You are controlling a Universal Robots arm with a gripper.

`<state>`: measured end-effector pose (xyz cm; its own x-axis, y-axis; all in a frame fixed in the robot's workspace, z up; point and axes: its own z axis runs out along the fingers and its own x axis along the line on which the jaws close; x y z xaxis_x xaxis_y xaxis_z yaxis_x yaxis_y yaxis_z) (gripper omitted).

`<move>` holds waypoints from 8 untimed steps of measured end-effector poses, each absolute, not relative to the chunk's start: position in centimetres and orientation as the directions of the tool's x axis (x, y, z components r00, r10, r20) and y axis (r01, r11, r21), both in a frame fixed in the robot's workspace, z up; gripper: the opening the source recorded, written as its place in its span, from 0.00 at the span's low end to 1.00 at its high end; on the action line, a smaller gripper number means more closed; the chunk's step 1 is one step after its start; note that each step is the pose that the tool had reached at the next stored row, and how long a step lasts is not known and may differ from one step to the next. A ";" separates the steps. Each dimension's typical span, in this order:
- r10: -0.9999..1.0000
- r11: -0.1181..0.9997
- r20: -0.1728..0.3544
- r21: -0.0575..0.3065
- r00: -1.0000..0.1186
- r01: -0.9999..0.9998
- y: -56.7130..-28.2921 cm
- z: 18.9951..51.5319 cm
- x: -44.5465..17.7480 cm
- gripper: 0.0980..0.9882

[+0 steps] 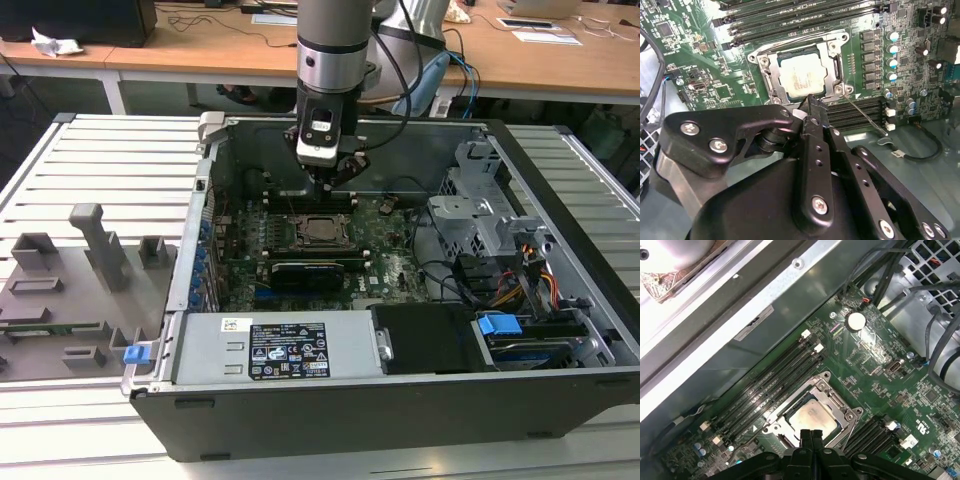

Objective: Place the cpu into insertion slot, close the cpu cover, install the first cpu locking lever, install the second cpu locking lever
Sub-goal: 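Install the first cpu locking lever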

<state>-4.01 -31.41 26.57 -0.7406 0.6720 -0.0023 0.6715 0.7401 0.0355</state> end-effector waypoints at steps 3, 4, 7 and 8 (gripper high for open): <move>0.656 0.755 -0.002 0.035 -0.755 0.655 -31.4 26.6 -4.0 0.01; 0.653 0.757 -0.002 0.035 -0.757 0.653 -31.4 26.6 -4.0 0.01; 0.645 0.764 -0.002 0.035 -0.764 0.645 -31.4 26.6 -4.0 0.01; 0.643 0.766 -0.002 0.035 -0.766 0.642 -31.4 26.6 -4.0 0.01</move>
